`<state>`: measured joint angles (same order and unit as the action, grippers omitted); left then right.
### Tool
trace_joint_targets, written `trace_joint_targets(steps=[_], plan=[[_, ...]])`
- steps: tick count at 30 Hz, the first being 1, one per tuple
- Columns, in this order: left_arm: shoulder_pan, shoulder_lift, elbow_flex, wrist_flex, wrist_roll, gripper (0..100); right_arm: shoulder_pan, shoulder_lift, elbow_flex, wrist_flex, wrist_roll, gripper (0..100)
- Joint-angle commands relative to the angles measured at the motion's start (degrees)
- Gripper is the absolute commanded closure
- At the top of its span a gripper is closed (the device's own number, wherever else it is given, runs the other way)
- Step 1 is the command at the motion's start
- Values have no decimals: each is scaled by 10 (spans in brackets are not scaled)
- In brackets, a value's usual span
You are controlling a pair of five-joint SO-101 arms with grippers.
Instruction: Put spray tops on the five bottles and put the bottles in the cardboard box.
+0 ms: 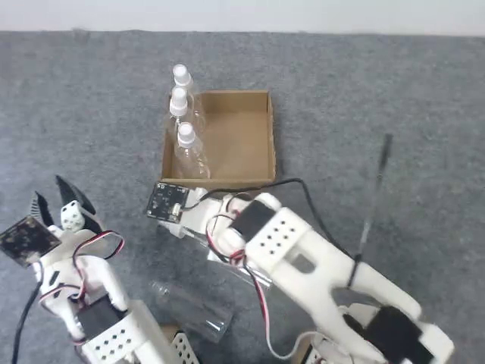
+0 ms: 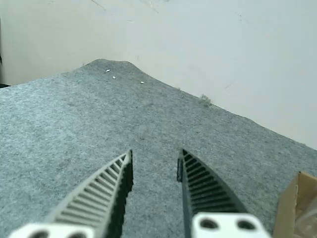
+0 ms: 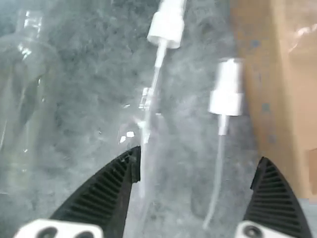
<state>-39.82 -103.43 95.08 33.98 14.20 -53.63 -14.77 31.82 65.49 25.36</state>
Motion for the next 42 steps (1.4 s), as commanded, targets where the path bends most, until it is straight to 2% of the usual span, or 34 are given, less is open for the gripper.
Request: trace_joint_targets(steps=[1,17,25,32,38,42], plan=[[0,-10,-3,-19,4,859,-22,27,-56,12,-15,681],[0,-10,-3,-19,4,859,-42,157,-136,42,-16,683],[0,-10,-3,-19,4,859,-42,242,-227,109,-43,684],[0,-10,-3,-19,4,859,-42,276,-253,121,-72,686],[0,-10,-3,-19,4,859,-43,276,-253,121,-72,768],[-1,-10,-3,-19,4,859,-43,276,-254,128,-83,772]])
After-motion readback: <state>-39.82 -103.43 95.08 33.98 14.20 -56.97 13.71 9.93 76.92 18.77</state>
